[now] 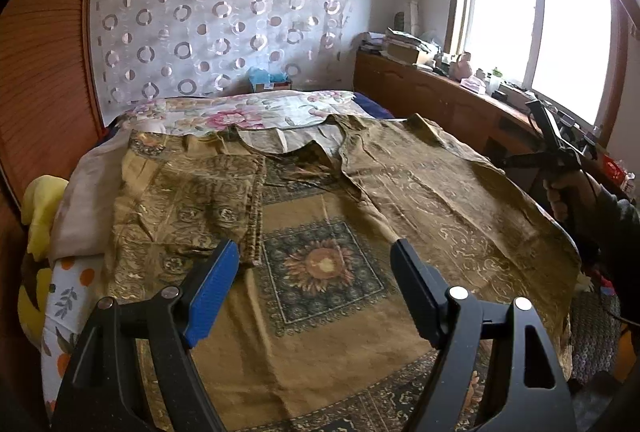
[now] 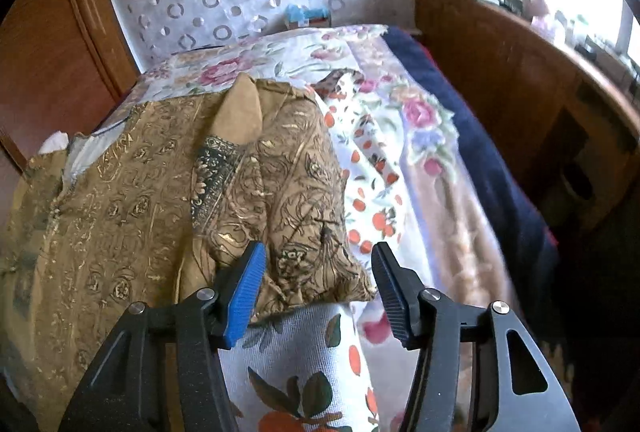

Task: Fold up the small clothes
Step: 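Grasp the shirt's other side edge with the right tool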

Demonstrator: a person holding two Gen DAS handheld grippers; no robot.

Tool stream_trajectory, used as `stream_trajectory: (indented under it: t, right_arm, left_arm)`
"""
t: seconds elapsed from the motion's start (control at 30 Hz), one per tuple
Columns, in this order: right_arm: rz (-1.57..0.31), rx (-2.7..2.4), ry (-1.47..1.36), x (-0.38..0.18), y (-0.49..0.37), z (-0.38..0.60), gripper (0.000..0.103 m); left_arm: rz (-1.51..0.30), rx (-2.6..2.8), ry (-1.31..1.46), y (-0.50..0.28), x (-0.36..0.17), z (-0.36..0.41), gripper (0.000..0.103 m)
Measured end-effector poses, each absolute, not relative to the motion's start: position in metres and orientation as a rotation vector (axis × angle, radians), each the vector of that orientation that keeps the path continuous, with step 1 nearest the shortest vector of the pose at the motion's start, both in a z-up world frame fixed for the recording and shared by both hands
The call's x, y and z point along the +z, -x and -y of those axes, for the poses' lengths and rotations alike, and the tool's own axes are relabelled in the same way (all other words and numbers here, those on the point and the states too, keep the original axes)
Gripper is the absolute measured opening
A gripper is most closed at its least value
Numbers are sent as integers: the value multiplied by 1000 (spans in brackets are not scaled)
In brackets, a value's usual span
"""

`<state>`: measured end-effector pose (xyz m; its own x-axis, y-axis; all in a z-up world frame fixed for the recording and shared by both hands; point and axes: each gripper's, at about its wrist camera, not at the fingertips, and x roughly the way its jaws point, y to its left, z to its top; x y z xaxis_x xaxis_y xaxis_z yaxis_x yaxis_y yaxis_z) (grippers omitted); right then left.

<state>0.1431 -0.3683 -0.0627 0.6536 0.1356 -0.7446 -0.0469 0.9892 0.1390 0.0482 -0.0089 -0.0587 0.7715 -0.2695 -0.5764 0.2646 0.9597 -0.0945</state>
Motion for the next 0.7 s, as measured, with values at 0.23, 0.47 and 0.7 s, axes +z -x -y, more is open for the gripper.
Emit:
stream_trajectory:
  t: [0.23, 0.47, 0.7]
  right_arm:
    - [-876, 155, -133, -60, -149, 387, 28]
    - [-811, 67, 94, -43, -142, 363, 4]
    - [-603, 120, 190, 0, -103, 316, 4]
  left_arm:
    - [-633, -306, 10, -47, -61, 15, 79]
    - [-635, -299, 8, -48, -62, 16, 79]
    - [-636, -280, 25, -47, -62, 11, 79]
